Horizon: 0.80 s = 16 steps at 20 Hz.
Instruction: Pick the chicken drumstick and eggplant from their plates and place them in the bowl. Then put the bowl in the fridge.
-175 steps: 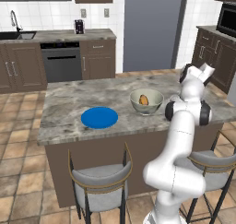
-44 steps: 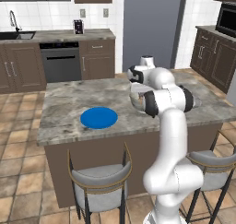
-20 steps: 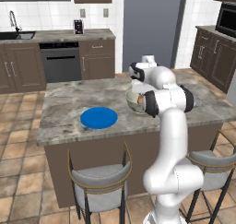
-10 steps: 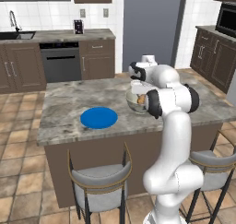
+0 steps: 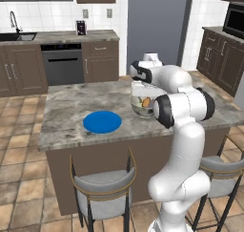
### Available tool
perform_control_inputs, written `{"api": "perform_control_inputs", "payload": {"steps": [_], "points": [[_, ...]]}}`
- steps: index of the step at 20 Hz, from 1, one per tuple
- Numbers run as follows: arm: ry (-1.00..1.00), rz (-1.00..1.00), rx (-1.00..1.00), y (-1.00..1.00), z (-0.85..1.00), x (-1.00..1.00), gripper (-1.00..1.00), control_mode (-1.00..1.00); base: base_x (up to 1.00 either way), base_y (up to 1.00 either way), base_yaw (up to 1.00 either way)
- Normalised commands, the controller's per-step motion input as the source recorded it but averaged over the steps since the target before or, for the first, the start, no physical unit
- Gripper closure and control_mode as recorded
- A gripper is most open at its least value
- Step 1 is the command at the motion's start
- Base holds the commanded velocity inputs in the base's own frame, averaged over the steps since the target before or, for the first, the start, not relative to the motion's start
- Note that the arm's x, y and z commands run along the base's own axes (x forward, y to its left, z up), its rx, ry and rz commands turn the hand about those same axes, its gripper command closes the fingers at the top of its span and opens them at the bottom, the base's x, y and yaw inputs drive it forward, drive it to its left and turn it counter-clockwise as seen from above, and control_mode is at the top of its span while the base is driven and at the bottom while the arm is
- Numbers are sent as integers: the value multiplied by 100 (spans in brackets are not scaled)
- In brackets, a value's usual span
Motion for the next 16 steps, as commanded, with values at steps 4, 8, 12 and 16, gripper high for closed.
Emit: {"api": "perform_control_inputs", "payload": {"steps": [4, 8, 12, 16], "points": [[3, 4, 0, 16, 4, -42, -100, -100, 0, 0, 0], [0, 22, 0, 12, -1, -31, -100, -100, 0, 0, 0], [-1, 40, 0, 8, -1, 1, -100, -100, 0, 0, 0], [0, 45, 4, 6, 2, 33, -100, -100, 0, 0, 0]]}}
